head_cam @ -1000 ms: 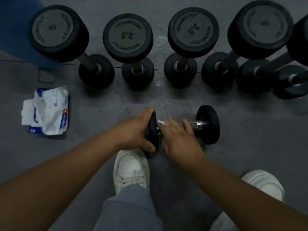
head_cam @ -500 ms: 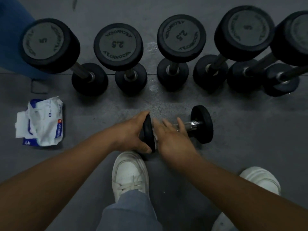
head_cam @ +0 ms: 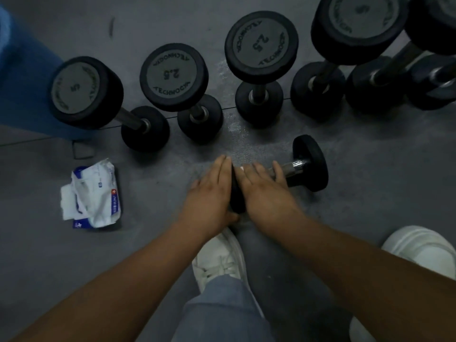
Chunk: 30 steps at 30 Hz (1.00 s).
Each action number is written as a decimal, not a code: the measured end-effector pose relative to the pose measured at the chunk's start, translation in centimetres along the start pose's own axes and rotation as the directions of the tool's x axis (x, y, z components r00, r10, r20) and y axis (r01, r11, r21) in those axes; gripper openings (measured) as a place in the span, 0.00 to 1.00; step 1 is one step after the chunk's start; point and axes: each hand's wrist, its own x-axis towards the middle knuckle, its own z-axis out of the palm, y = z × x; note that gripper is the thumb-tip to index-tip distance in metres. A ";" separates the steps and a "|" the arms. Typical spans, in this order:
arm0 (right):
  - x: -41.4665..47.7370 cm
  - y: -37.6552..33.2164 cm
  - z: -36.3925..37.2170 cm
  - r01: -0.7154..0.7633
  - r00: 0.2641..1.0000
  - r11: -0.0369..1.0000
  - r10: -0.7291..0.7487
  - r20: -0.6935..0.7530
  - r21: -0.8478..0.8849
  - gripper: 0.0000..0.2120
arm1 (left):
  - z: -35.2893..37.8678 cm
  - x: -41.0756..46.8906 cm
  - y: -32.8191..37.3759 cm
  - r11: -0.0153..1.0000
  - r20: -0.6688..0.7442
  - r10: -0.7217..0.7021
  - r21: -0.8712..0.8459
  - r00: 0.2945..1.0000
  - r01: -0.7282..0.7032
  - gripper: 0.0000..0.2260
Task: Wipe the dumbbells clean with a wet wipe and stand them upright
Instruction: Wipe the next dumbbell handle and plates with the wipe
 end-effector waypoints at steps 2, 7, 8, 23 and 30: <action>-1.1 0.1 0.6 0.010 1.000 0.999 -0.011 -0.015 -0.053 0.31 | -0.8 1.2 -0.1 0.999 -0.022 0.006 0.043 1.000 -0.005 0.54; 1.3 1.0 -0.1 0.034 0.999 0.995 -0.037 -0.030 -0.091 0.27 | -2.4 2.6 -0.3 0.998 0.022 0.024 0.063 0.999 -0.025 0.48; 2.6 0.7 -0.5 0.008 1.000 0.997 -0.010 -0.020 -0.074 0.27 | -2.6 2.9 -0.2 0.996 0.028 0.024 0.081 0.999 -0.026 0.46; 2.6 -0.3 -1.3 -0.037 0.998 0.995 0.041 0.044 -0.097 0.26 | -2.4 3.5 0.2 0.991 0.043 -0.013 0.136 0.999 0.007 0.45; 4.6 0.2 -2.4 -0.031 0.982 0.999 0.036 0.185 -0.029 0.21 | -1.2 2.7 0.4 0.991 0.006 -0.029 0.133 1.000 0.028 0.50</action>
